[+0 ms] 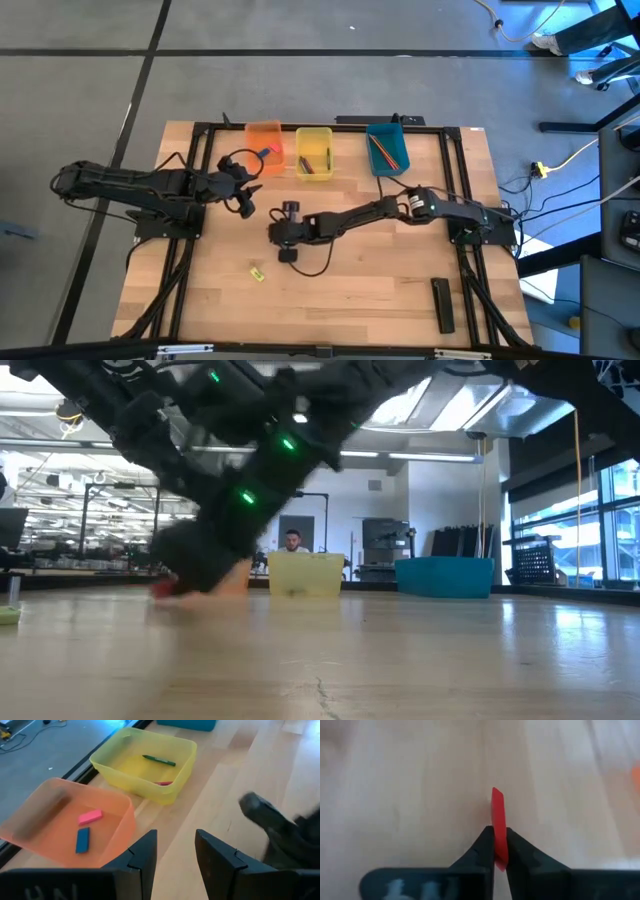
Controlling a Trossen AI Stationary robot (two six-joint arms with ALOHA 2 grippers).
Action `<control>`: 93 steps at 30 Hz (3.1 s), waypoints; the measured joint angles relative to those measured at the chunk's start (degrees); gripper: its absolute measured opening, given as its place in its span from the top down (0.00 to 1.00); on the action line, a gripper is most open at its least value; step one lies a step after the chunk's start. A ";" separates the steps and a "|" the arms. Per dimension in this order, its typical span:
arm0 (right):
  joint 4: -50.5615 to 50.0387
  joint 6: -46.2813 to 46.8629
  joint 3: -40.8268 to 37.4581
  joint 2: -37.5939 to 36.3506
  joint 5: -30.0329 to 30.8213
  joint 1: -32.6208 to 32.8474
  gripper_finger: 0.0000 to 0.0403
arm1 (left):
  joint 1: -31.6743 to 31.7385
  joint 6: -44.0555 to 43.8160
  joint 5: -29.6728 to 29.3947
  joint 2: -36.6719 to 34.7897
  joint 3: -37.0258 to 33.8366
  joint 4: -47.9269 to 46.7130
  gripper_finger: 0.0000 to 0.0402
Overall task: Sort crayons/erasers/pens/pencils in bins
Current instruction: Put the red eraser into the orange bin
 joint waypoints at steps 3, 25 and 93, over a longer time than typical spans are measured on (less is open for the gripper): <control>8.78 2.00 -9.46 -4.15 0.31 -0.09 0.91 | -0.47 1.30 1.50 0.17 0.00 0.07 0.69; 39.12 0.88 -38.19 -23.81 -2.52 -0.09 0.92 | -1.25 19.37 21.99 8.24 -10.47 32.72 0.69; 28.22 6.40 -38.11 -31.07 9.12 -1.88 0.62 | 1.99 27.80 -2.19 10.08 -6.02 29.36 0.99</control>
